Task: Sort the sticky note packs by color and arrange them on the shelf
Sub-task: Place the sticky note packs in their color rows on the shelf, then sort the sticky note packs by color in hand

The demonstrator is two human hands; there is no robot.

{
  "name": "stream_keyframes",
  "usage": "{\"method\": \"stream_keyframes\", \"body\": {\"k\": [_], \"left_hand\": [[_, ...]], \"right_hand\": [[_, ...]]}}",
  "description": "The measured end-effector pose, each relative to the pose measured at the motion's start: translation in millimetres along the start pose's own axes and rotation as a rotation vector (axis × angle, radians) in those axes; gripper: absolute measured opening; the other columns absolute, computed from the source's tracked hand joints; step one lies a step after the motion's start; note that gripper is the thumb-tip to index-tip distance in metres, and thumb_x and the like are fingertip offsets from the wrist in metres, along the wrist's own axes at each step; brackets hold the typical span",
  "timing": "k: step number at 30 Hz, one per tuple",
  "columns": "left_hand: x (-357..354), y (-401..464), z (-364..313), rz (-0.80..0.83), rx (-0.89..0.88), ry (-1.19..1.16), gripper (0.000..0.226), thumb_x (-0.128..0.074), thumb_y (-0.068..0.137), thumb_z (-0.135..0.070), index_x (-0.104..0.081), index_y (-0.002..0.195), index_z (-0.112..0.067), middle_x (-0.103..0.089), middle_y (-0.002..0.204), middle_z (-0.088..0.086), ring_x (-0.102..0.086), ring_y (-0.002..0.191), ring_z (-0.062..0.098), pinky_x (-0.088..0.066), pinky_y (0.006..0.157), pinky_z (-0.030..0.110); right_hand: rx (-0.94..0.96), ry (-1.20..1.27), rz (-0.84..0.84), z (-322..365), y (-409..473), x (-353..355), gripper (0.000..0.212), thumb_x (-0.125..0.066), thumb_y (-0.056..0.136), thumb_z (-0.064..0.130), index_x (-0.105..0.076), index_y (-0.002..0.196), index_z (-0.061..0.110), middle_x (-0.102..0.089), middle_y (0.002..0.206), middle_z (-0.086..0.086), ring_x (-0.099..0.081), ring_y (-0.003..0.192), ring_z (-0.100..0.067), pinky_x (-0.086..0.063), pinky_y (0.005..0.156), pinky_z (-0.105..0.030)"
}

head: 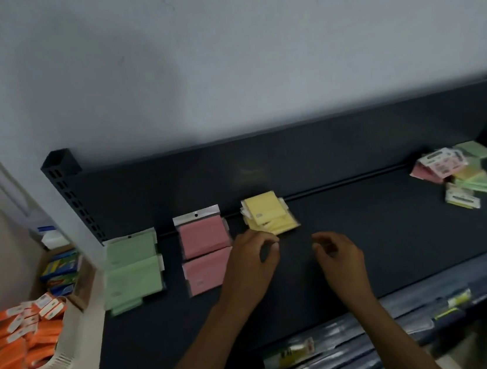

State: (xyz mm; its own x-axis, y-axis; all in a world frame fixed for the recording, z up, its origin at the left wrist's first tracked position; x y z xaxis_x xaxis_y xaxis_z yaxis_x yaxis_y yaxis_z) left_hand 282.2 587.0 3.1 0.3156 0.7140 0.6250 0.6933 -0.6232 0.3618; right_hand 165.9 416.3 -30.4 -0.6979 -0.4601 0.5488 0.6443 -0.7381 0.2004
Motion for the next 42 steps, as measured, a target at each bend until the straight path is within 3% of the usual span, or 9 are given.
{"method": "stream_keyframes", "body": {"k": [6,11,16,20,27,33,39,42], "left_hand": [[-31,-3,-29,0.037,-0.095,-0.074,0.008,-0.062,0.096,-0.026,-0.067,0.102,-0.028,-0.059,0.101,-0.016,-0.052,0.104,0.002,-0.038,0.09,0.013],[-72,-2,-63,0.148,-0.162,-0.103,0.007,-0.06,0.098,-0.029,-0.064,0.103,-0.032,-0.056,0.101,-0.018,-0.05,0.105,0.0,-0.04,0.089,0.015],[-119,15,-105,0.217,-0.245,-0.116,0.008,-0.06,0.096,-0.032,-0.064,0.102,-0.033,-0.055,0.101,-0.02,-0.052,0.104,-0.001,-0.046,0.087,0.019],[-164,31,-150,0.197,-0.272,0.016,0.011,-0.063,0.092,-0.035,-0.066,0.101,-0.031,-0.06,0.099,-0.014,-0.056,0.097,0.008,-0.051,0.083,0.03],[-231,48,-191,0.208,-0.257,0.107,0.018,-0.063,0.093,-0.038,-0.066,0.109,-0.031,-0.062,0.105,-0.011,-0.058,0.099,0.013,-0.049,0.087,0.032],[-272,64,-220,0.276,-0.271,0.031,0.02,-0.053,0.1,-0.019,-0.064,0.112,-0.031,-0.059,0.106,-0.013,-0.055,0.1,0.007,-0.049,0.088,0.03],[-308,71,-237,0.315,-0.128,-0.084,0.012,-0.063,0.093,-0.024,-0.065,0.098,-0.035,-0.063,0.099,-0.017,-0.063,0.085,0.0,-0.056,0.077,0.028],[-315,77,-241,0.283,-0.097,-0.032,0.007,-0.065,0.092,-0.028,-0.066,0.095,-0.035,-0.063,0.094,-0.016,-0.063,0.081,0.003,-0.057,0.074,0.032]], "right_hand": [[-0.027,-0.01,-0.065,-5,-21,30,0.018,-0.063,0.097,0.017,-0.07,0.114,0.018,-0.066,0.106,0.006,-0.06,0.09,0.005,-0.046,0.073,-0.007],[-0.102,-0.005,-0.18,-27,-29,75,0.019,-0.063,0.097,0.017,-0.069,0.114,0.019,-0.067,0.107,0.006,-0.063,0.093,-0.002,-0.055,0.083,-0.028],[-0.181,-0.025,-0.275,-50,-27,124,0.02,-0.061,0.097,0.02,-0.068,0.115,0.023,-0.066,0.106,0.01,-0.062,0.095,0.002,-0.045,0.074,-0.008],[-0.195,-0.088,-0.309,-71,-18,163,0.029,-0.06,0.097,0.022,-0.064,0.125,0.02,-0.066,0.12,0.004,-0.063,0.105,-0.009,-0.053,0.089,-0.026],[-0.032,-0.321,-0.286,-109,0,235,0.036,-0.06,0.098,0.032,-0.058,0.133,0.025,-0.059,0.128,0.008,-0.05,0.122,-0.01,-0.044,0.102,-0.023],[-0.037,-0.3,-0.289,-142,24,277,0.035,-0.06,0.098,0.031,-0.06,0.132,0.024,-0.06,0.127,0.008,-0.051,0.121,-0.009,-0.042,0.102,-0.02],[-0.035,-0.254,-0.219,-163,46,292,0.034,-0.056,0.098,0.027,-0.06,0.132,0.024,-0.062,0.12,0.004,-0.06,0.103,-0.012,-0.051,0.087,-0.026],[-0.036,-0.228,-0.213,-168,48,297,0.035,-0.054,0.098,0.031,-0.059,0.131,0.024,-0.062,0.119,0.002,-0.06,0.104,-0.015,-0.05,0.088,-0.027]]}}
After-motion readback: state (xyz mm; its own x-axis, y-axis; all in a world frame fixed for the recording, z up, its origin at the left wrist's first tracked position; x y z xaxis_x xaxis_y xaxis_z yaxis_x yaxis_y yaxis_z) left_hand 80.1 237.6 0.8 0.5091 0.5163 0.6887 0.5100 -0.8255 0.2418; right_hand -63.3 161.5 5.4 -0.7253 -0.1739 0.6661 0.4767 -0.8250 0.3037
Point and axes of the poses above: each hand's wrist, its own y-axis towards the middle knuckle, its own x-axis out of the back of the hand, z = x × y, the point moved 4 cm from there along y, towards the middle knuckle
